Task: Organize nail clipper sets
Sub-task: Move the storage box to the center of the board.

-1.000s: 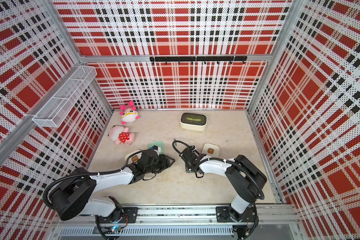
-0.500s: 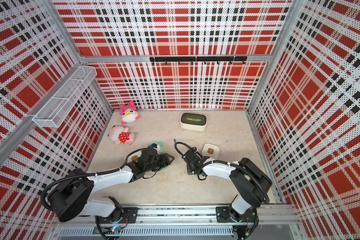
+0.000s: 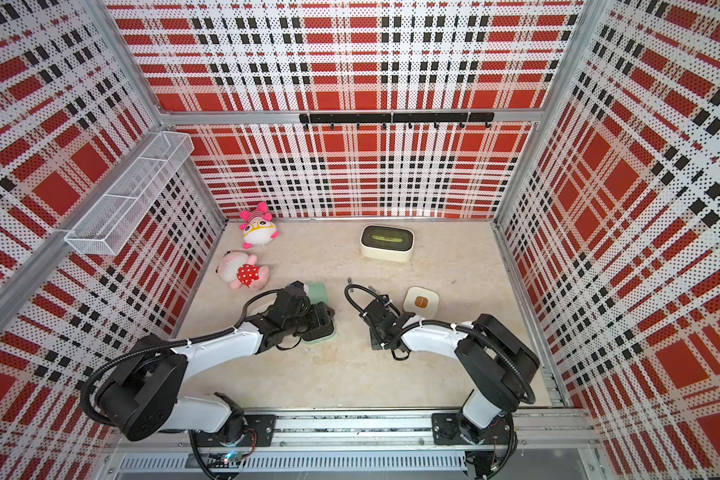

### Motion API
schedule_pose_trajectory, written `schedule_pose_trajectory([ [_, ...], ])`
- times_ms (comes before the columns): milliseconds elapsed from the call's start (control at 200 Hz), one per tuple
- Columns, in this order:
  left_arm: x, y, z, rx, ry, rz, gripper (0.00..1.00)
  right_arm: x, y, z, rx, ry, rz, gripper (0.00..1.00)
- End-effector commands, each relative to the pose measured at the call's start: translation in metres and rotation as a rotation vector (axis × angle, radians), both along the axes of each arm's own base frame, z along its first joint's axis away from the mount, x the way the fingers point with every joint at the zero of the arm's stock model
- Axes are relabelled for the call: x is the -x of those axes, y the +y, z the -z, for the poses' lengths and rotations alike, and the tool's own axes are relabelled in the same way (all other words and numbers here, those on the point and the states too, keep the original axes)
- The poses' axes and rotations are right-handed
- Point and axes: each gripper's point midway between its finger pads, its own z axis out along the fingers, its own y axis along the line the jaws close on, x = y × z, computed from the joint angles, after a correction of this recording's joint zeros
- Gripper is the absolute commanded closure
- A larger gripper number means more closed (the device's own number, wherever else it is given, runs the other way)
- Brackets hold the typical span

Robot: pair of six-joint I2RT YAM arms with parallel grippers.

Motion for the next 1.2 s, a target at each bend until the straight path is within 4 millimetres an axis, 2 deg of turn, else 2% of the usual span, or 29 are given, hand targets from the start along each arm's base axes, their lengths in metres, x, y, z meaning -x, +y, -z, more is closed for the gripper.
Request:
schedule_pose_trajectory([
  [0, 0.011, -0.002, 0.011, -0.031, 0.026, 0.039, 0.21, 0.004, 0.003, 0.006, 0.008, 0.024, -0.016, 0.79],
  [421, 0.043, -0.011, 0.034, -0.038, 0.107, 0.07, 0.2, 0.006, 0.002, 0.002, -0.006, 0.008, -0.023, 0.79],
  [681, 0.063, -0.035, 0.032, 0.025, 0.123, 0.101, 0.2, 0.008, -0.003, 0.003, 0.006, 0.009, -0.023, 0.78],
  [832, 0.071, -0.048, 0.022, 0.081, 0.113, 0.106, 0.2, 0.01, -0.005, 0.005, 0.014, 0.018, -0.021, 0.78],
  [972, 0.07, -0.051, 0.005, 0.113, 0.084, 0.094, 0.2, 0.01, -0.008, 0.005, 0.029, 0.024, -0.017, 0.76],
  [1192, 0.036, -0.039, -0.045, 0.163, -0.025, 0.048, 0.2, 0.005, -0.006, 0.0, 0.057, 0.027, -0.017, 0.55],
])
